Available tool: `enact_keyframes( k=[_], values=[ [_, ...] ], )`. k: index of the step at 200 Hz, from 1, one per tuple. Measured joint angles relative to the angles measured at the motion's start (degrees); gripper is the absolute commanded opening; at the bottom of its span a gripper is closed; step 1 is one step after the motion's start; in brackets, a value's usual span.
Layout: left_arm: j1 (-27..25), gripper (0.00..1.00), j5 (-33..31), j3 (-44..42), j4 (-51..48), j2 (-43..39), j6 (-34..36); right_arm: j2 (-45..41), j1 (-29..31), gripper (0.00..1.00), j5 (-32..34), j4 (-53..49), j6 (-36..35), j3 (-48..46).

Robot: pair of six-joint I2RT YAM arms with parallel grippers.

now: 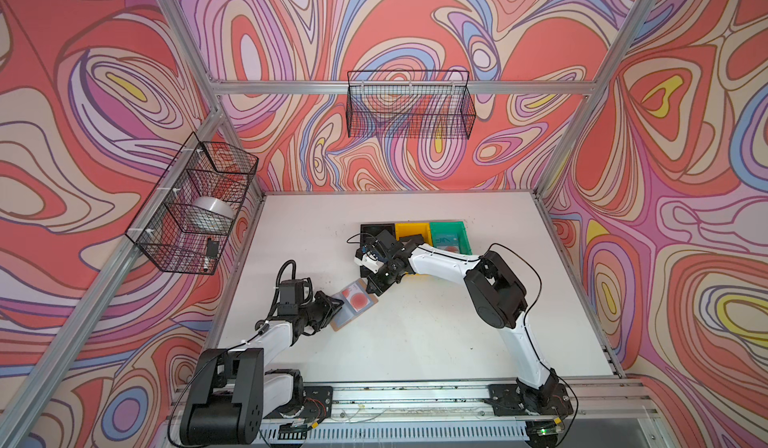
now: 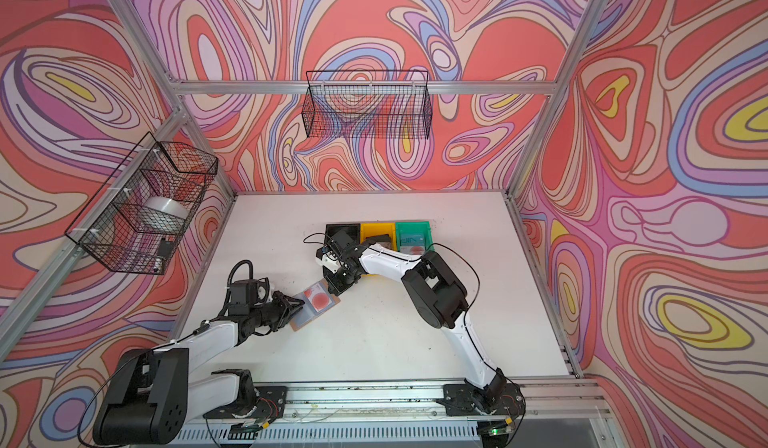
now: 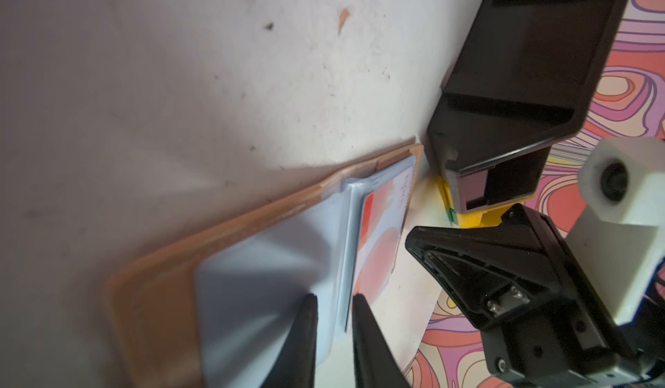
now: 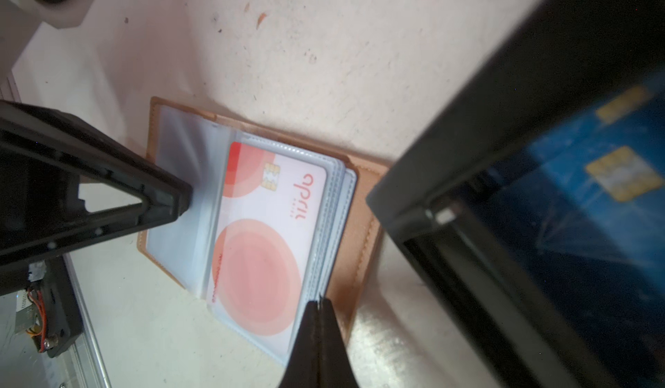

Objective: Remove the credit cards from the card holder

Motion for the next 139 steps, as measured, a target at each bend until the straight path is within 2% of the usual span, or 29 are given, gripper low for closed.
enact_keyframes(
  k=[139],
  values=[
    [-0.37,0.21,0.24,0.59,4.87,4.79,-0.02,1.22,0.02,0.01,-2.78,1.66,0.92,-0.35]
  ],
)
